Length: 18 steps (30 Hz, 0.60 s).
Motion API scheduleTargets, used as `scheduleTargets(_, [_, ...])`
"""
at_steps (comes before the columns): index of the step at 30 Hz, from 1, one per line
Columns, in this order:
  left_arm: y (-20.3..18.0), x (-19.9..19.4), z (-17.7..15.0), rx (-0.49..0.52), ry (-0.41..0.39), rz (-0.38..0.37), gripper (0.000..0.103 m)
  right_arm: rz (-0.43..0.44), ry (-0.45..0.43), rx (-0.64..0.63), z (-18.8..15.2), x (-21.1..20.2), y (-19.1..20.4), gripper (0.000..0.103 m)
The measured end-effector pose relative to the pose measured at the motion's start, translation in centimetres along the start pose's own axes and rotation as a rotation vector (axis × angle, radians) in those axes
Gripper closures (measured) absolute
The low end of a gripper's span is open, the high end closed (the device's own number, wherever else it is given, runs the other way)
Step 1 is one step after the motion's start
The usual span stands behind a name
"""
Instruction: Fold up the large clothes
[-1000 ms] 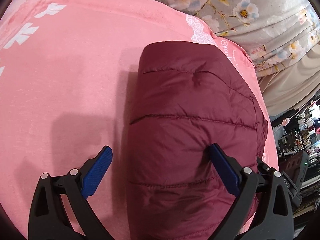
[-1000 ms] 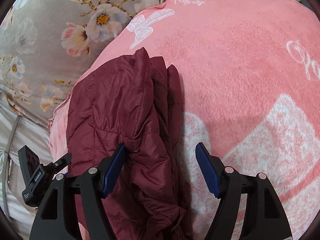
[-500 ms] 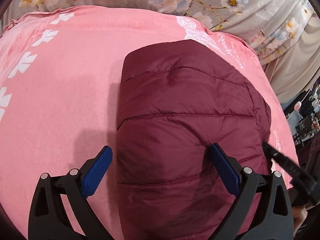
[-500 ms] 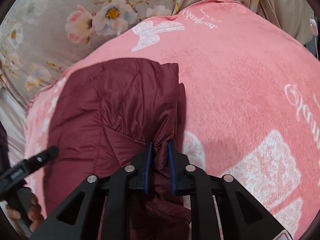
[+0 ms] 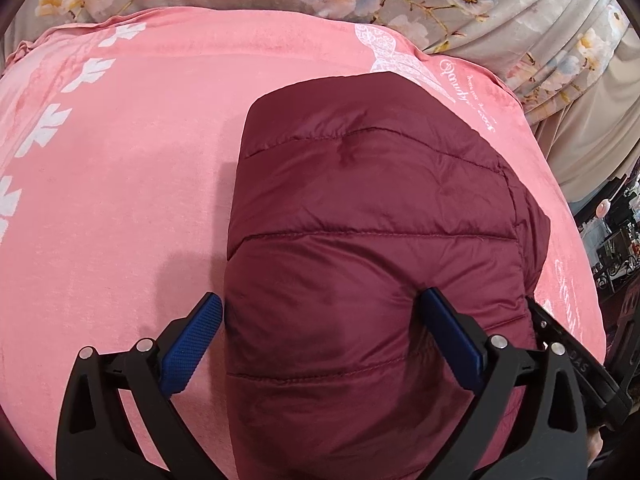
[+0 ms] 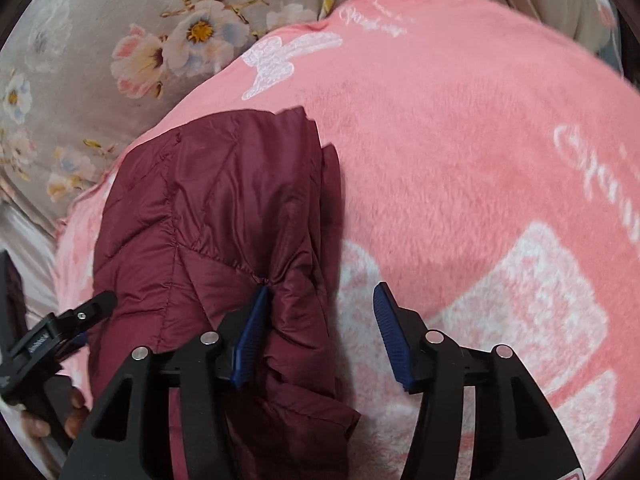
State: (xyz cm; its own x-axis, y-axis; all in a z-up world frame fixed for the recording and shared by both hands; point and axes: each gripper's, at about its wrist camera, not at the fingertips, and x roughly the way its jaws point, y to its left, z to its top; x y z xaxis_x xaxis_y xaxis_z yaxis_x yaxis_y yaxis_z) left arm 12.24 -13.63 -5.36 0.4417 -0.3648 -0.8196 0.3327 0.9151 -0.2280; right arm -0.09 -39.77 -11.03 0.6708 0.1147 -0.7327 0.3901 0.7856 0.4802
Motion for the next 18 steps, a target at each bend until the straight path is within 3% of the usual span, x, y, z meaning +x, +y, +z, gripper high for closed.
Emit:
scheduleTargets(6, [0.6,1.2,0.2,-0.034,0.027,-0.036,0.005,0.128,0.042,0.084,-0.6,1.3,-1.2,0.039])
scheduleTargets(14, [1.3,2.3,0.5,-0.046,0.052,-0.094,0.005,0.195,0.059,0.074,-0.3,2.6,0.0,0.036])
scheduleTargets(16, [1.4,2.3,0.5,-0.041,0.054,-0.105,0.005,0.220,0.072,0.067,0.0,2.8,0.3,0.042])
scheduleTargets(18, [1.1,1.9,0.5,-0.024,0.045,-0.111,0.009,0.271,0.089,0.077,0.3,3.1,0.6,0.056])
